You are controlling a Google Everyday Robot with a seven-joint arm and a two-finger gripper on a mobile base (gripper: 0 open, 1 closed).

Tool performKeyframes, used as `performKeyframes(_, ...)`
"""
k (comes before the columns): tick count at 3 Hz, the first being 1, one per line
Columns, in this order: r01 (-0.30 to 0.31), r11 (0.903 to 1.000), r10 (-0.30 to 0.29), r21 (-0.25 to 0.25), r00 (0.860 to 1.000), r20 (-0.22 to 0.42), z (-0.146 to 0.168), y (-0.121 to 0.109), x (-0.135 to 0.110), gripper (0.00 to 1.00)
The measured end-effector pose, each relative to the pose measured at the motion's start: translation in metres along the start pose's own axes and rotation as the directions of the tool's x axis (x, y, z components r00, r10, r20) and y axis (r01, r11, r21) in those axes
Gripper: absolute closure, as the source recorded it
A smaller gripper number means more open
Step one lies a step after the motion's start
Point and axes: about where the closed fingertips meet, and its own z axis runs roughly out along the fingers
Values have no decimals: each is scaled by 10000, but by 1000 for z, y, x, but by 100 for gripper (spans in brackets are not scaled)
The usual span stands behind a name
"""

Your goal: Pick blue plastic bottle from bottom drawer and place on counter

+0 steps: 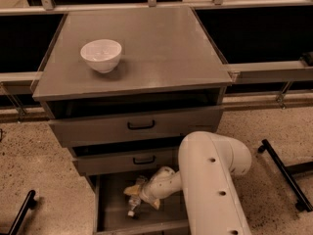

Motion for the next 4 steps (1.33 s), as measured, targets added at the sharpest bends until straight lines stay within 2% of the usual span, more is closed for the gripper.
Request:
performKeyframes(2,280,9995,-282,121,9995,172,28,-10,-4,0)
performKeyframes(3,301,9995,-300,-30,9992,274,42,-11,-4,6)
performKeyframes(4,274,9995,-269,-167,9992,312,50,-10,-1,19)
